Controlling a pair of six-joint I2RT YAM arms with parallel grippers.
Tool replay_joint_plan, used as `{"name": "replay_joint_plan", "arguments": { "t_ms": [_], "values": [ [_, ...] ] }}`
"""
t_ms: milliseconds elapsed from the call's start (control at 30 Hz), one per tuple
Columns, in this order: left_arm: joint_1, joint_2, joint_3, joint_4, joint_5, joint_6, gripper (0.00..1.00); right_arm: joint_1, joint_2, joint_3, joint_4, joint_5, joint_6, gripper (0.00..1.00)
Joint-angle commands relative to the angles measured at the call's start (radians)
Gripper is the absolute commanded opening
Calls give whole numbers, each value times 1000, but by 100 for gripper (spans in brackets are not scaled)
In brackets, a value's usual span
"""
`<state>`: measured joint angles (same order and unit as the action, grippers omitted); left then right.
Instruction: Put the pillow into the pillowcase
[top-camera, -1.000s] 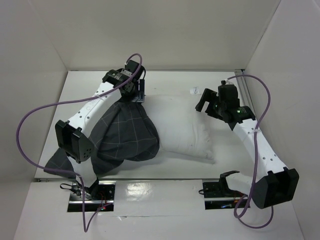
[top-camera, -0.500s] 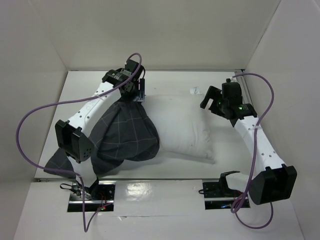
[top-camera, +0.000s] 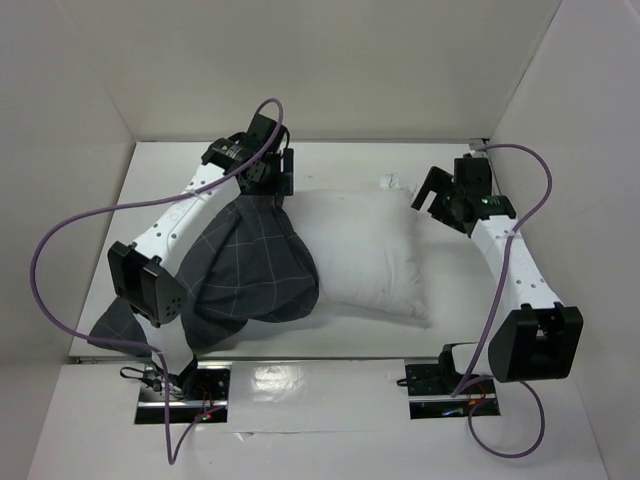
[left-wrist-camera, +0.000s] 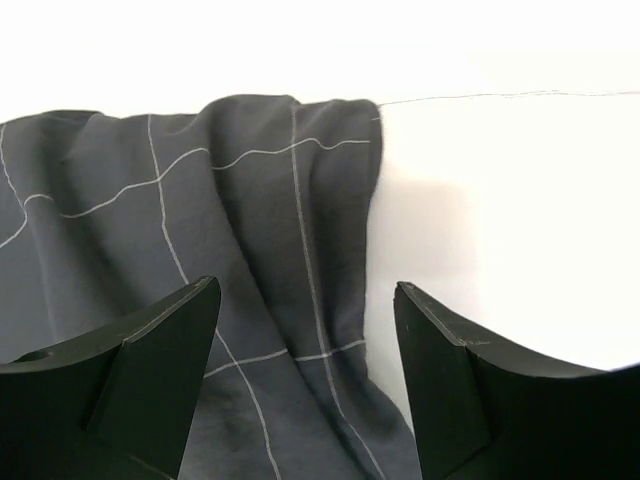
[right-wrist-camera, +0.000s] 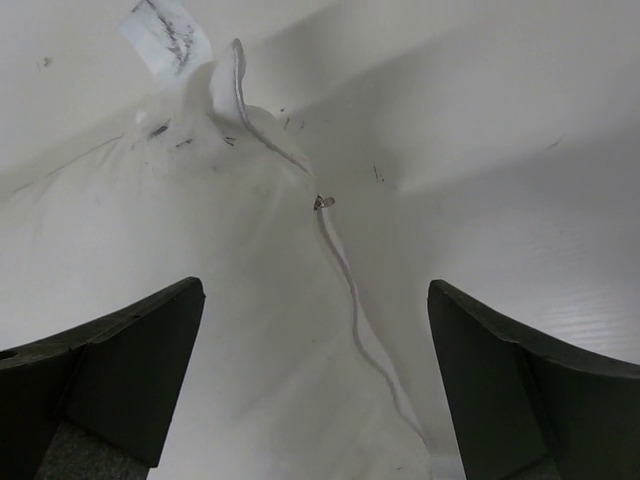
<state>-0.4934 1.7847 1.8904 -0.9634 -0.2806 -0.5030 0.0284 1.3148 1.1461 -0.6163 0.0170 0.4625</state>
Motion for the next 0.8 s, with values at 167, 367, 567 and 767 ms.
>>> {"name": "replay_joint_plan", "arguments": {
  "t_ms": [167, 367, 567, 767],
  "values": [
    [-2, 74, 81, -41, 6, 23, 77, -1, 41, 35, 95, -80, -7, 100],
    [-2, 97, 93, -41, 72, 87, 45, -1, 175, 43, 163, -241, -7, 100],
    [-2, 143, 200, -89, 211, 124, 0, -1, 245, -6, 248, -400, 11, 75],
    [-2, 108, 228, -66, 394, 97, 0, -1, 175, -40, 259, -385, -7, 20]
  ]
}}
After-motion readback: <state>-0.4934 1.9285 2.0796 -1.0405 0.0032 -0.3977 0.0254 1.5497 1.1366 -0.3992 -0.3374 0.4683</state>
